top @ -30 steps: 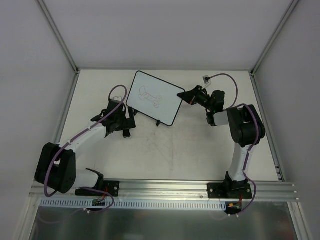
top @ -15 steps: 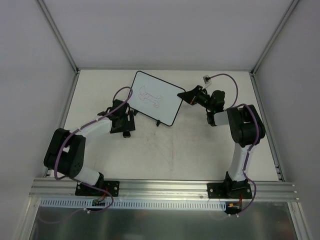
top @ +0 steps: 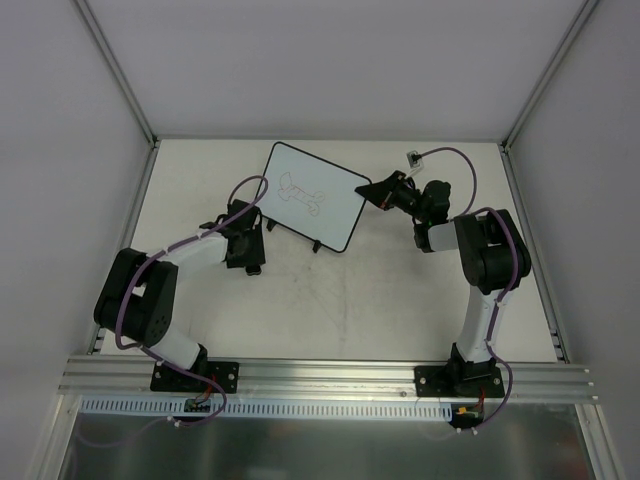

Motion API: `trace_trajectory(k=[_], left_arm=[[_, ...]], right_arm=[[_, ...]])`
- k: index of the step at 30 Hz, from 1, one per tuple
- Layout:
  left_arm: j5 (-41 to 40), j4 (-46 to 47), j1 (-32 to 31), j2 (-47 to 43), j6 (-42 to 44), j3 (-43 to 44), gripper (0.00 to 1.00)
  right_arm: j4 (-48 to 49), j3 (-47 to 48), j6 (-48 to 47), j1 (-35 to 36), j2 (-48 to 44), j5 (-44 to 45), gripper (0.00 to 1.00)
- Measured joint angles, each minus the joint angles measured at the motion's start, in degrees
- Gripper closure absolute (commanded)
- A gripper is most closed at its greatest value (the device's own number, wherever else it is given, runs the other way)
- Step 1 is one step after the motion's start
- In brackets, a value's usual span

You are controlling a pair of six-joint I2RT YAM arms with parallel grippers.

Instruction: Erase the whiteboard

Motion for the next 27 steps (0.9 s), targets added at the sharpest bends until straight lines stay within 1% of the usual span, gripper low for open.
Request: trace_trajectory(k=[2, 5, 7, 9, 10, 11, 13, 16, 20, 24, 25, 27], left_arm=[[0.0, -0.1, 0.0, 0.4, 0.0, 0.1, 0.50], [0.0, -0.2, 0.0, 0.6, 0.0, 0.3, 0.58], [-0.1, -0.2, 0.0, 0.6, -0.1, 0.4, 0.59], [-0.3, -0.2, 0.0, 0.6, -0.1, 0.4, 0.53], [-0.4, -0.2, 0.0, 0.6, 0.0, 0.4, 0.44], [-0.6, -0.2, 0.0, 0.6, 0.1, 0.4, 0.41], [-1.1, -0.2, 0.0, 0.6, -0.1, 0.4, 0.37], [-1.4, -0.2, 0.0, 0.6, -0.2, 0.4, 0.35], [-1.5, -0.2, 0.0, 0.5, -0.2, 0.4, 0.36], [-1.6, -0.2, 0.0, 0.2, -0.2, 0.4, 0.42], [-1.6, -0.2, 0.0, 0.1, -0.2, 0.4, 0.47], [-1.7, -0.2, 0.0, -0.2, -0.2, 0.4, 0.51]], right_arm=[[0.0, 0.0, 0.0, 0.0, 0.0, -0.1, 1.00], [0.0, 0.0, 0.1, 0.0, 0.0, -0.1, 1.00], [0.0, 0.0, 0.1, -0.1, 0.0, -0.1, 1.00], [0.0, 0.0, 0.3, -0.1, 0.0, -0.1, 1.00], [0.0, 0.0, 0.4, -0.1, 0.0, -0.1, 1.00], [0.0, 0.0, 0.4, -0.1, 0.0, -0.1, 1.00], [0.0, 0.0, 0.5, -0.1, 0.0, -0.1, 1.00], [0.0, 0.0, 0.5, -0.1, 0.0, -0.2, 1.00], [0.0, 0.0, 0.6, -0.2, 0.0, -0.3, 1.00], [0.0, 0.0, 0.7, -0.3, 0.0, -0.3, 1.00], [0.0, 0.0, 0.7, -0.3, 0.0, -0.4, 1.00], [0.0, 0.0, 0.7, -0.3, 0.0, -0.4, 1.00]])
